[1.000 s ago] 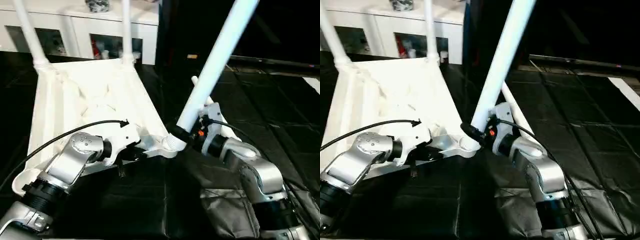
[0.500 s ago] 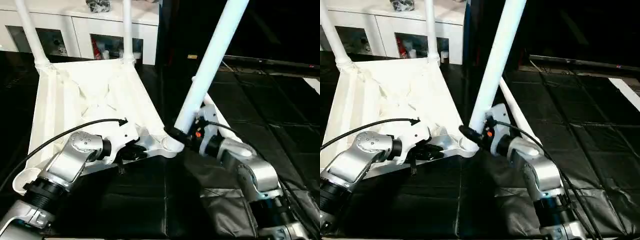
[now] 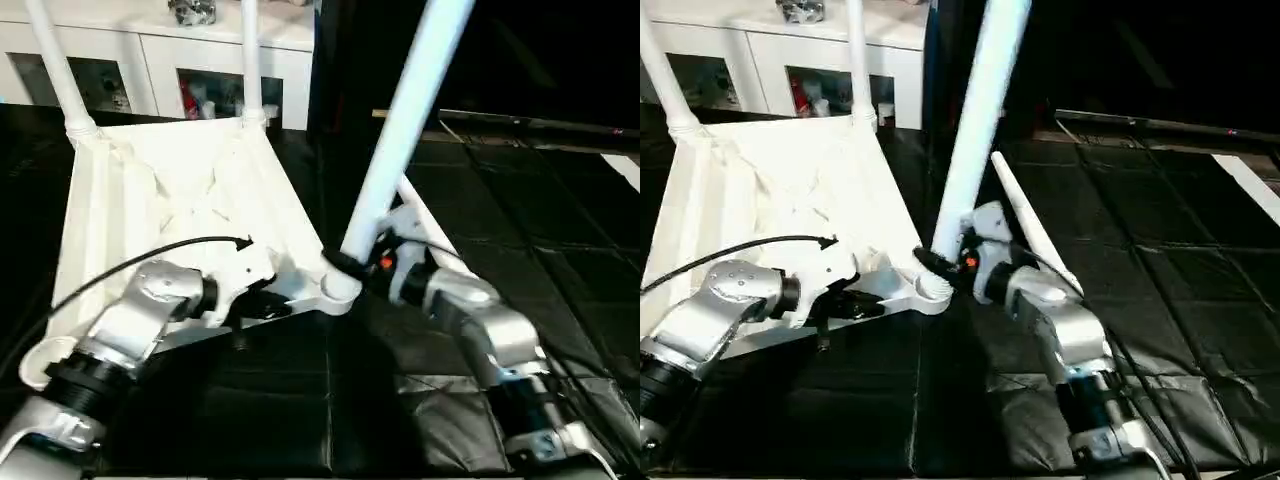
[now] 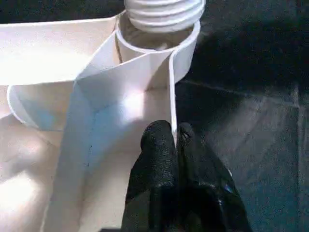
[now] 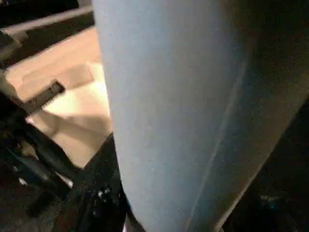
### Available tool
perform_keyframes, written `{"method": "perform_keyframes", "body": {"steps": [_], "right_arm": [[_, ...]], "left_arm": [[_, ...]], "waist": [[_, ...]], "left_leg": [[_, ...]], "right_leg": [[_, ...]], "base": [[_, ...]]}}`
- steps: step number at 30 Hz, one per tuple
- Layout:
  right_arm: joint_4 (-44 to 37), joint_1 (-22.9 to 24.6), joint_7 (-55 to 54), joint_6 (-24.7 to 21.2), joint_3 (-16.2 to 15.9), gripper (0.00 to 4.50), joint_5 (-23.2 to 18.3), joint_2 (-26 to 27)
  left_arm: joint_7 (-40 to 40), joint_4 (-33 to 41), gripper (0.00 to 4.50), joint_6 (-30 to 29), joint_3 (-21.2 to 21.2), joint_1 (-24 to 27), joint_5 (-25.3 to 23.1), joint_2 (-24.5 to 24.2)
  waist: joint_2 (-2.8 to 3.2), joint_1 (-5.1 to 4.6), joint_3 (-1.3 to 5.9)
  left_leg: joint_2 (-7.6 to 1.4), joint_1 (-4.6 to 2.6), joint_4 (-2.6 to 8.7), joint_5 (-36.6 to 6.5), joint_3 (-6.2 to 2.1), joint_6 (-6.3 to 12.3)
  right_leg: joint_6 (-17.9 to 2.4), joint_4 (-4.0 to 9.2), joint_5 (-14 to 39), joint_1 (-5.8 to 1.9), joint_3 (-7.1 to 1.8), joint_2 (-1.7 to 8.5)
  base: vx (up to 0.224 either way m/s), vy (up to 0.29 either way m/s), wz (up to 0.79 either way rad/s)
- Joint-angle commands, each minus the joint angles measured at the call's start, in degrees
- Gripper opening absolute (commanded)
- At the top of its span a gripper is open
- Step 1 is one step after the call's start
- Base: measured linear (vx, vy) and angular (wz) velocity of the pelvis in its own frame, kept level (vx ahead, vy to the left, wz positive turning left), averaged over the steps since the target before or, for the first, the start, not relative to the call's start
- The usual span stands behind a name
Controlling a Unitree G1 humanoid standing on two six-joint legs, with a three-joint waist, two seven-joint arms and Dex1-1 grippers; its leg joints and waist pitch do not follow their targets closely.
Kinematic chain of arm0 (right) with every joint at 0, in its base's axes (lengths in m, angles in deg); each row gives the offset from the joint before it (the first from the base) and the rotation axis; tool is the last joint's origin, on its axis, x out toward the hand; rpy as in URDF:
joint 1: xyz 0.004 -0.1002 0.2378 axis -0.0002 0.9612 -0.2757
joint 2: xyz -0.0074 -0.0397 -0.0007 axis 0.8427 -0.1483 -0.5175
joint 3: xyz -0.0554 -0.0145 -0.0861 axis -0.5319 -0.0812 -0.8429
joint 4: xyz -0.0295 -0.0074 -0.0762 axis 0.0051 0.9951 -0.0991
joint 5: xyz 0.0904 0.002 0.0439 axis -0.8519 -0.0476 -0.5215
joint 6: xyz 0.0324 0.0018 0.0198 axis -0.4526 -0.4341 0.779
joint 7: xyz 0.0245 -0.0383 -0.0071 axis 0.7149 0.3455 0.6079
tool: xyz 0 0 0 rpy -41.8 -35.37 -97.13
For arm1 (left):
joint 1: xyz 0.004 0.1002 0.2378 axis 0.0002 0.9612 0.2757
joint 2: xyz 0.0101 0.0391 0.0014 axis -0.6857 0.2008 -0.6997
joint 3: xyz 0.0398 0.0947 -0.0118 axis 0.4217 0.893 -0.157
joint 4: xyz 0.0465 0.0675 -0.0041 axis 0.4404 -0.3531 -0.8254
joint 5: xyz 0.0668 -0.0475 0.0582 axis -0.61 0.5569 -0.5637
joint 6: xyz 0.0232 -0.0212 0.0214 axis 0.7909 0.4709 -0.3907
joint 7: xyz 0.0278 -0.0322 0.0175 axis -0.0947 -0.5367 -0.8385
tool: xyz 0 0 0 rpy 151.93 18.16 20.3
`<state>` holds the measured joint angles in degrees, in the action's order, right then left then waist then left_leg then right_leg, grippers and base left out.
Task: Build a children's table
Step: Insert table leg to table base
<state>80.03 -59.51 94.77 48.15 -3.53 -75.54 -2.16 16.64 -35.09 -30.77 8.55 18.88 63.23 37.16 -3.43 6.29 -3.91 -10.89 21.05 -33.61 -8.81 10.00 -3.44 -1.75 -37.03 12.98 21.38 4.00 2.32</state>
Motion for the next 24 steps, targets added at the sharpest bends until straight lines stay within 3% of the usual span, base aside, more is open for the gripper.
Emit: {"method": "perform_keyframes", "body": {"steps": [1, 8, 15, 18, 19, 20, 22, 24], "right_arm": [[1.3, -1.2, 0.7, 0.5, 0.1, 1.94, 0.5, -0.2], [5.7, -3.2, 3.2, 1.4, -0.4, 1.94, 0.8, 0.0], [11.8, -5.8, 4.5, 3.9, -0.5, 1.94, 2.2, 0.5], [14.3, -7.0, 4.8, 4.6, -0.2, 1.94, 2.2, 0.9], [15.3, -7.5, 4.9, 4.6, 0.1, 1.94, 2.1, 1.2], [16.2, -7.9, 5.3, 4.3, 0.2, 1.94, 1.8, 1.4], [18.2, -8.5, 6.2, 5.1, 0.1, 1.93, 1.9, 1.5], [20.2, -9.0, 6.1, 6.2, 0.6, 1.93, 2.1, 1.8]], "left_arm": [[-1.0, -1.0, 0.00, 0.6, 1.6, -0.9, -2.1, -0.6], [-1.3, -3.7, 0.00, 1.4, 0.7, -3.1, -1.7, 0.6], [-1.9, -4.4, 0.00, 2.3, 0.8, -4.0, -1.9, 0.9], [-2.6, -4.2, 0.00, 2.5, 0.8, -4.3, -1.6, 0.9], [-2.8, -4.3, 0.00, 2.6, 0.7, -4.5, -1.7, 1.0], [-2.9, -4.3, 0.00, 2.6, 0.7, -4.6, -1.7, 1.0], [-3.2, -4.8, 0.00, 2.7, 0.8, -5.1, -1.8, 1.2], [-3.3, -5.7, 0.00, 3.2, 0.9, -5.6, -2.1, 1.5]], "waist": [[1.19, -0.17, 3.79], [0.87, -0.05, 3.59], [0.70, -0.02, 3.62], [1.00, -0.16, 3.52], [1.35, -0.09, 3.58], [1.13, -0.22, 3.48], [1.70, -0.21, 3.55], [1.72, -0.28, 3.52]], "left_leg": [[-2.87, -1.18, 4.17, -15.1, -1.30, -3.38], [-3.04, -1.45, 4.21, -17.0, -1.33, -3.40], [-3.03, -1.31, 4.16, -16.2, -1.25, -3.27], [-2.97, -1.39, 4.23, -17.3, -1.34, -3.43], [-2.98, -1.48, 4.20, -17.7, -1.38, -3.56], [-2.97, -1.44, 4.25, -18.3, -1.41, -3.66], [-3.02, -1.60, 4.22, -19.7, -1.57, -4.07], [-3.03, -1.64, 4.30, -20.1, -1.60, -4.23]], "right_leg": [[-8.8, 5.38, 11.9, -1.60, -3.82, 6.31], [-8.2, 5.83, 16.5, -1.35, -3.83, 6.68], [-8.4, 5.72, 16.1, -1.39, -3.88, 6.71], [-8.6, 5.86, 17.3, -1.28, -3.80, 6.66], [-8.6, 5.89, 17.6, -1.25, -3.83, 6.79], [-8.5, 6.05, 18.6, -1.26, -3.82, 6.77], [-8.6, 6.09, 19.3, -1.17, -3.82, 6.85], [-8.8, 6.10, 19.2, -1.14, -3.80, 6.77]], "base": [[0.000, 0.000, 0.00], [0.000, 0.000, 0.00], [0.000, 0.000, 0.00], [0.000, 0.000, 0.00], [0.000, 0.000, 0.00], [0.000, 0.000, 0.00], [0.000, 0.000, 0.00], [0.000, 0.000, 0.00]]}}
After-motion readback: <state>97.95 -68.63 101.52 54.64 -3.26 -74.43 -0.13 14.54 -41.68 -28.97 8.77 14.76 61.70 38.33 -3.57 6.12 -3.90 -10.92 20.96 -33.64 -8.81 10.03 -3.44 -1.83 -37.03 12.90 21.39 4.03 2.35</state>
